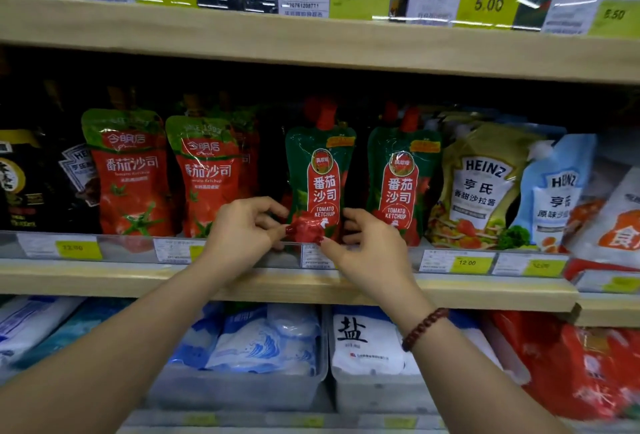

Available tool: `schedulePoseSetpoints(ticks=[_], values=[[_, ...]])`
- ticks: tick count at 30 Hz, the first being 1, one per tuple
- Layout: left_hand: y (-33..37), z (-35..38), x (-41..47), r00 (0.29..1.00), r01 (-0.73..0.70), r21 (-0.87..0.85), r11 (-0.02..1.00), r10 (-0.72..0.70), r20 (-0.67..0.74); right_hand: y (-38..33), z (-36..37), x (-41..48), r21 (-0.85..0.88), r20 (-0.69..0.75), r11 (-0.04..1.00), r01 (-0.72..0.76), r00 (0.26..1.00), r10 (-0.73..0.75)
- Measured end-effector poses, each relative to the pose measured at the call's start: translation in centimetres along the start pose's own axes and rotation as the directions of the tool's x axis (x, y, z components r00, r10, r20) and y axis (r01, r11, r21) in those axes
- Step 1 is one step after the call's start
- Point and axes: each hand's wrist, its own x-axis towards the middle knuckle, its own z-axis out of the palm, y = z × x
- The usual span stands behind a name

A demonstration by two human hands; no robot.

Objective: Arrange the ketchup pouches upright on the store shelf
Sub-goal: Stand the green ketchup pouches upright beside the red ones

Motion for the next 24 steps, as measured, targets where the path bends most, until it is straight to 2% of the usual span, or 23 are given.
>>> schedulePoseSetpoints(ticks=[4, 12, 18, 22, 24], values=[[0.3, -0.1, 0.0, 0.999, 0.038, -0.006, 0.999, -0.038, 0.026, 0.7, 0.1, -0.5, 0.023, -0.061, 0.998, 0.064, 0.996, -0.062], [0.7, -0.2, -0.1, 1.0, 0.026, 0.02, 0.999, -0.026, 0.004, 1.2, -0.7, -2.2, 0.281, -0.112, 0.943, 0.178, 0.982, -0.152], [0.6, -2.6, -1.4, 0.985, -0.152, 0.043, 0.987, 0.155, -0.079, -2.3, 0.9, -2.9, 0.4, -0.118, 0.892, 0.211, 0.977, -0.178], [-0.8, -7.1, -3.5, 0.962, -0.235, -0.012, 0.972, 0.23, -0.149, -5.9, 3.1, -3.0, 0.409, -0.125, 0.884, 0.227, 0.973, -0.192], [-2.3, -10.0, -4.3, 0.942, -0.261, 0.044, 0.964, 0.264, -0.205, -7.7, 4.3, -3.1, 0.414, -0.106, 0.881, 0.227, 0.974, -0.201]])
